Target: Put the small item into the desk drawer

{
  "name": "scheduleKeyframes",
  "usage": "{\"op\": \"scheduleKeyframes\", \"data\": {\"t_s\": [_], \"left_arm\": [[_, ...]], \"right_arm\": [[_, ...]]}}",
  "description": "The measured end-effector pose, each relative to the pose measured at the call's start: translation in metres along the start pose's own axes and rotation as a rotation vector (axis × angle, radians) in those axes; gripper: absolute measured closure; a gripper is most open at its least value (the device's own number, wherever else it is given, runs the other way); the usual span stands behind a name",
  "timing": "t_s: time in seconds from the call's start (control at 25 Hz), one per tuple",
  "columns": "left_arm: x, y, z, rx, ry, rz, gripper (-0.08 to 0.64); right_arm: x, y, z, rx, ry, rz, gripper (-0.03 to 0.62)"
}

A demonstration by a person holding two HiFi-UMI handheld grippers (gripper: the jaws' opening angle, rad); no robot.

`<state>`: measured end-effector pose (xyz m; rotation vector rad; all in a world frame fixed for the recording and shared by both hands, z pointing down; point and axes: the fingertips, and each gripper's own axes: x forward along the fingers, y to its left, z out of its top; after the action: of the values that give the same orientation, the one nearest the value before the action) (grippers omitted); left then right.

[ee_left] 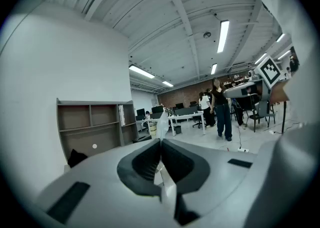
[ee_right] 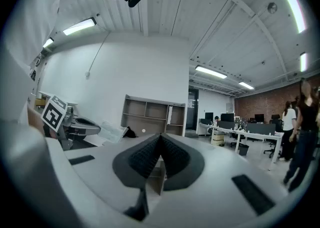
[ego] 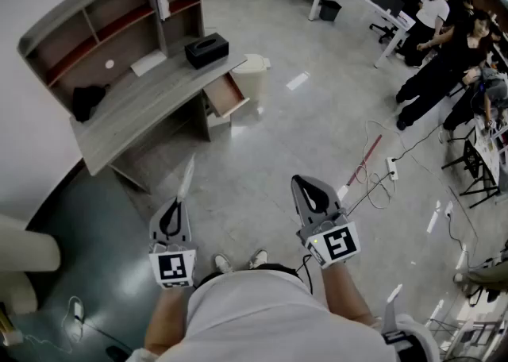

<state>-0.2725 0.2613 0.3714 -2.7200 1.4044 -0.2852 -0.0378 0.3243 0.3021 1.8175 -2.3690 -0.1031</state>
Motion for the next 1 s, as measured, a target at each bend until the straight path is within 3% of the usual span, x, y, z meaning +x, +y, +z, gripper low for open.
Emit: {"op": "scheduleKeyframes", "data": {"t_s": [0.36, 0.6, 1.0], "left_arm": [[0.003, -0.009, 0.0, -0.009, 0.005, 0.04, 0.538], [0.014, -0.022, 0.008, -0.038, -0.014, 0.058, 0.538], [0.034, -0.046, 0.005, -0.041, 0.009, 0.067, 0.538]], "right_arm": [[-0.005, -0.015, -0.013, 0.013, 0.004, 0.023, 0.571], [-0.008, -0.033, -0.019, 0.076, -0.03, 0.065, 0.569], [-0.022, -0.062, -0.049, 0.113, 0.011, 0.061, 0.569]]}}
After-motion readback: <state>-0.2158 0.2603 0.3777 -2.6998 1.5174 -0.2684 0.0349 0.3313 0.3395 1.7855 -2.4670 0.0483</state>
